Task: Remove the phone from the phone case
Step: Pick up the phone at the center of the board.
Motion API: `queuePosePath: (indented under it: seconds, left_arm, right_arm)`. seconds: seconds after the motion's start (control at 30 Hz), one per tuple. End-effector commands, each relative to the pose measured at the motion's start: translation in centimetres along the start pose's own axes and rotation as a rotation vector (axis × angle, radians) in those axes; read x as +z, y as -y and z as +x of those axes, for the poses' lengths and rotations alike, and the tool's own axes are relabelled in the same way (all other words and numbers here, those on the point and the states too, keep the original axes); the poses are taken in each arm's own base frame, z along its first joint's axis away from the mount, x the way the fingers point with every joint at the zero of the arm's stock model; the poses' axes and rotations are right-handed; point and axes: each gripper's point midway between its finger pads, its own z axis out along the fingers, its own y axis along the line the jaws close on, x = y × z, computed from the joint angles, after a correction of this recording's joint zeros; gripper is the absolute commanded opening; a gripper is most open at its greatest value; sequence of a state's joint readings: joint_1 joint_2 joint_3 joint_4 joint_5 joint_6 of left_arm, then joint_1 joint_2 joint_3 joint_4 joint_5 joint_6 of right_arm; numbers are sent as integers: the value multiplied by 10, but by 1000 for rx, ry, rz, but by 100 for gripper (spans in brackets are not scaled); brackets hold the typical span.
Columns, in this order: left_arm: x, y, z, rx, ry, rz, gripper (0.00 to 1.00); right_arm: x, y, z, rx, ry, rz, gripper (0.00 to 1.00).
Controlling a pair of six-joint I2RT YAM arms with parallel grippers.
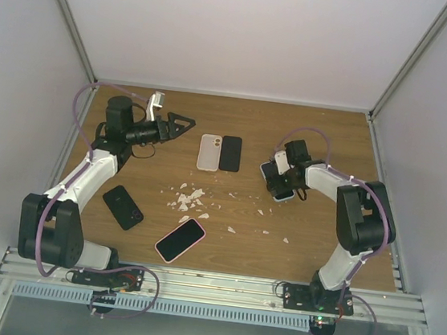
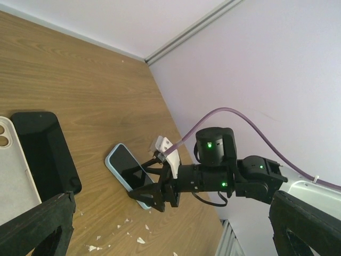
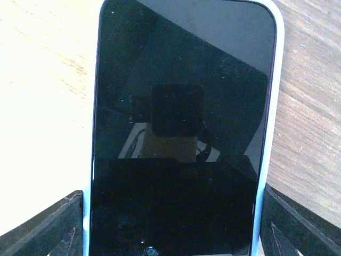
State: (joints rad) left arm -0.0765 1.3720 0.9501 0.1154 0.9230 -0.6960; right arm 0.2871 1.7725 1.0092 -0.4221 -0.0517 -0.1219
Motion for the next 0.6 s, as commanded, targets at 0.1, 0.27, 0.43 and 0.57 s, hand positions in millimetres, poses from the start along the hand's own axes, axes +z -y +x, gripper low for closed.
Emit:
queuePosePath:
  seconds: [0.1, 0.27, 0.43, 0.57]
  left_arm:
    - [-3, -1, -3, 71, 13, -10, 99]
    - [-1, -1, 4, 104, -17, -9, 99]
    - [7, -1, 17, 198, -96, -22, 99]
    - [14, 2, 30, 258, -174, 19, 99]
  right_arm:
    - [-13, 2, 2, -92, -9, 24, 65]
    - [-42, -1, -18, -203, 80, 28, 60]
    - [-80, -10, -36, -416, 196, 19, 59]
    - [-111, -22, -43, -611, 282, 17, 57]
